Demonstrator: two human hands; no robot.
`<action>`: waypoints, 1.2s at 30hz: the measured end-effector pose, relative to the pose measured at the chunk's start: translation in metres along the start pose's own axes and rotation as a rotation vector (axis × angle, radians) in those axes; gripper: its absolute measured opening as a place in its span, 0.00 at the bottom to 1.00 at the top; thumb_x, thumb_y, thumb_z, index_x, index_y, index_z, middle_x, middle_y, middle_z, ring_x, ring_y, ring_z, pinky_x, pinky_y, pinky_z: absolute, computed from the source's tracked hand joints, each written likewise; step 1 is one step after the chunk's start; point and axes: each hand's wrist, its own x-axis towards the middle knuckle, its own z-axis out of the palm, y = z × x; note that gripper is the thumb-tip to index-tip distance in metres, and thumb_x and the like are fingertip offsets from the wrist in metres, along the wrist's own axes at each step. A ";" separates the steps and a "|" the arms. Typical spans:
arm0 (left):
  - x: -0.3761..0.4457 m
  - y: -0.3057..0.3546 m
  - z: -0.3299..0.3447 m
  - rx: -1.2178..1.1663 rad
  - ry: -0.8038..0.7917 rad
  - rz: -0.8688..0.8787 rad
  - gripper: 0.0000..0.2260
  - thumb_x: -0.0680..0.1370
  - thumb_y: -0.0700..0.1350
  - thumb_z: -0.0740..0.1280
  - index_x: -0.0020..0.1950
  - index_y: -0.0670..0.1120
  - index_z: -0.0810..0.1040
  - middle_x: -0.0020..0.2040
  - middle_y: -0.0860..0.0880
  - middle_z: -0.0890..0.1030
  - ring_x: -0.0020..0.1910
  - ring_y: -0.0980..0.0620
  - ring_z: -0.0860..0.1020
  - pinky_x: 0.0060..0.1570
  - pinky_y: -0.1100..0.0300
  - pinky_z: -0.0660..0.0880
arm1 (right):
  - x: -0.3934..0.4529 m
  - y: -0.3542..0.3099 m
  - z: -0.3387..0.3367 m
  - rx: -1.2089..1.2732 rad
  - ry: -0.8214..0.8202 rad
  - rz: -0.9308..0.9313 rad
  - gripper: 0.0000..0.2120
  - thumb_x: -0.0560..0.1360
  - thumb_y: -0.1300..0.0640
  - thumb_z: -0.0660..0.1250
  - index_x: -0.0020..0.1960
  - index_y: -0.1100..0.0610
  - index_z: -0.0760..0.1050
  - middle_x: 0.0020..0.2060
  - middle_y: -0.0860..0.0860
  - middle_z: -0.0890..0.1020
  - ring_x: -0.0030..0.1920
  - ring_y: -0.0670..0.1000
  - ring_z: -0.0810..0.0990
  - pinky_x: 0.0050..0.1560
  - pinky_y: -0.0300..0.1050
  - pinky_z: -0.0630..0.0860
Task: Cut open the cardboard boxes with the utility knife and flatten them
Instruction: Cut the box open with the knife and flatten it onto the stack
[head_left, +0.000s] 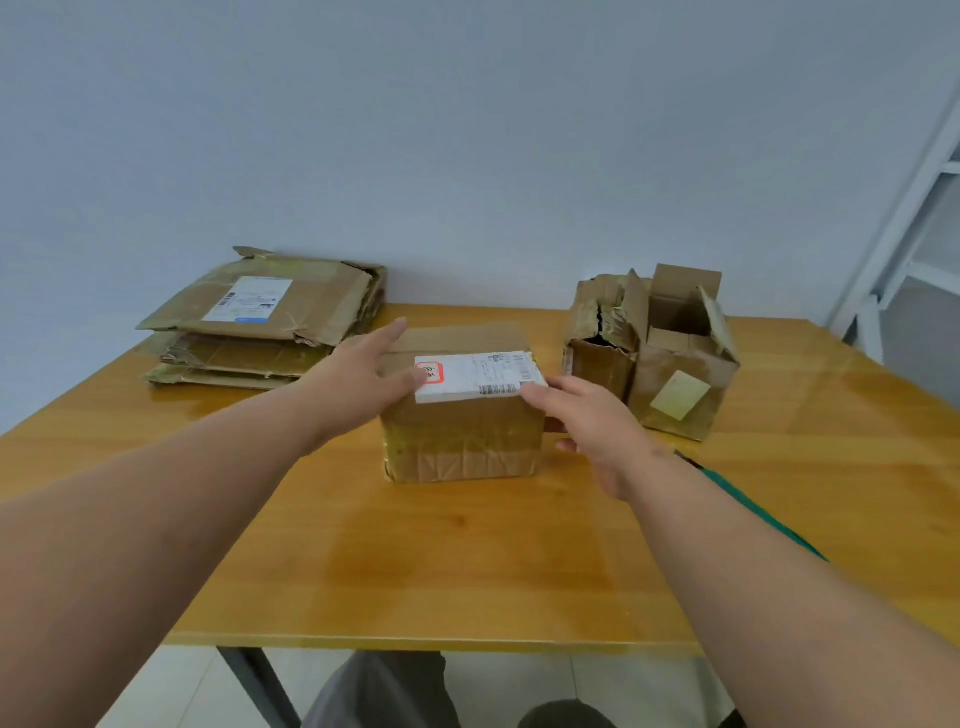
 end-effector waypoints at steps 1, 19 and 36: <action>0.003 0.000 0.003 0.094 0.051 0.004 0.28 0.79 0.59 0.63 0.76 0.64 0.56 0.78 0.51 0.56 0.73 0.43 0.62 0.68 0.46 0.67 | 0.000 0.002 0.002 -0.021 0.001 -0.003 0.12 0.78 0.39 0.65 0.56 0.45 0.76 0.48 0.39 0.82 0.50 0.41 0.77 0.42 0.39 0.71; 0.015 0.014 0.019 0.851 -0.008 0.354 0.26 0.77 0.67 0.48 0.75 0.66 0.54 0.75 0.53 0.63 0.63 0.47 0.73 0.56 0.51 0.74 | -0.016 0.064 -0.077 -1.180 0.395 0.354 0.23 0.74 0.50 0.57 0.68 0.55 0.66 0.66 0.57 0.67 0.66 0.60 0.66 0.64 0.57 0.65; 0.019 0.030 0.047 0.766 -0.002 0.443 0.22 0.82 0.59 0.46 0.77 0.63 0.55 0.76 0.57 0.61 0.71 0.48 0.67 0.63 0.48 0.68 | -0.031 0.048 -0.041 -0.882 0.044 -0.240 0.10 0.83 0.60 0.52 0.56 0.56 0.72 0.48 0.51 0.72 0.45 0.51 0.73 0.44 0.48 0.71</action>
